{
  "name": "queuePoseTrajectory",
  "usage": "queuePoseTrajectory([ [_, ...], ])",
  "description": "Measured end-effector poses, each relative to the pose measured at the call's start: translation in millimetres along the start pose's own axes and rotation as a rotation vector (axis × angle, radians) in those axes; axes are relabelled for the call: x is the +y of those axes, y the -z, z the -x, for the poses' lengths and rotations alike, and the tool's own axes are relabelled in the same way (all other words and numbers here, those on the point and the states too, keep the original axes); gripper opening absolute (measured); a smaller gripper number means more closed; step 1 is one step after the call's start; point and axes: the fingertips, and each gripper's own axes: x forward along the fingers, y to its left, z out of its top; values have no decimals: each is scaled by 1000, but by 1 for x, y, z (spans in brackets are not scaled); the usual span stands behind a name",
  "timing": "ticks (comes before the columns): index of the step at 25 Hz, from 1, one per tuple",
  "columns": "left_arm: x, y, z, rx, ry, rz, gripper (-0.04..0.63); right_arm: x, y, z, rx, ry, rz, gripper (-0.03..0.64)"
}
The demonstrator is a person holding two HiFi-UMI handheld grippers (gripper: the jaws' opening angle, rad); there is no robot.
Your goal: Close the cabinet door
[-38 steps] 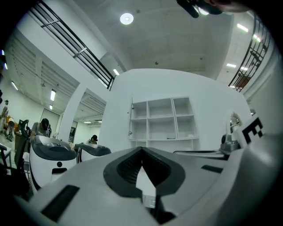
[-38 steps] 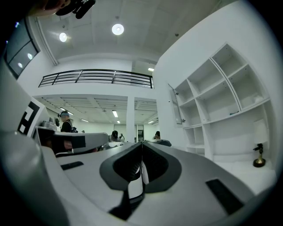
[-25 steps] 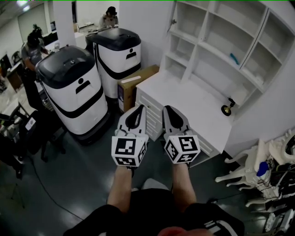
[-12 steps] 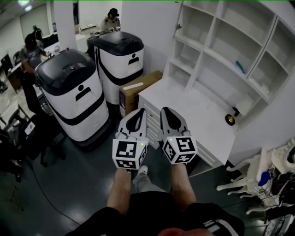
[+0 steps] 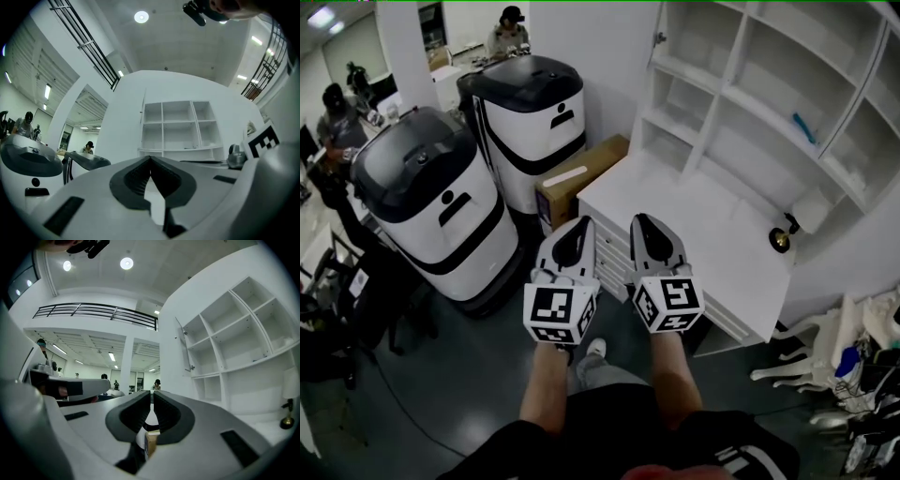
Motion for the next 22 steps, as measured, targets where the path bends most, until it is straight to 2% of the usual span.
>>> queuePoseTrajectory([
  [5,12,2,-59,-15,34,-18,12,-40,8,-38,8,43,4,21],
  [13,27,-14,-143,-73,83,-111,12,-93,-1,-91,-44,79,12,22],
  [22,24,-26,-205,-122,171,-179,12,-115,-12,-131,-99,67,40,23],
])
